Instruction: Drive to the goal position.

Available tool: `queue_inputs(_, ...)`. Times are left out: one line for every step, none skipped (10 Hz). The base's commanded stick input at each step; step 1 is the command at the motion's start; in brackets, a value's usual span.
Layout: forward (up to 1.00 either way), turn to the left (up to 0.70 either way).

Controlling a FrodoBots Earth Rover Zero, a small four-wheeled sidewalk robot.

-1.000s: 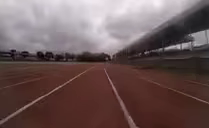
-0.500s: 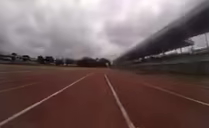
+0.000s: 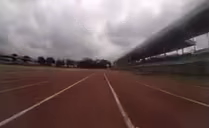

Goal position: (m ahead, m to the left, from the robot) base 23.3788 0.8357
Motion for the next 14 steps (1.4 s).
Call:
queue_inputs(0.70, 0.00)
queue_inputs(0.70, 0.00)
queue_inputs(0.70, 0.00)
queue_inputs(0.70, 0.00)
queue_inputs(0.70, 0.00)
queue_inputs(0.70, 0.00)
queue_inputs(0.70, 0.00)
queue_inputs(0.70, 0.00)
queue_inputs(0.70, 0.00)
queue_inputs(0.70, 0.00)
queue_inputs(0.70, 0.00)
queue_inputs(0.70, 0.00)
queue_inputs(0.70, 0.00)
queue_inputs(0.70, 0.00)
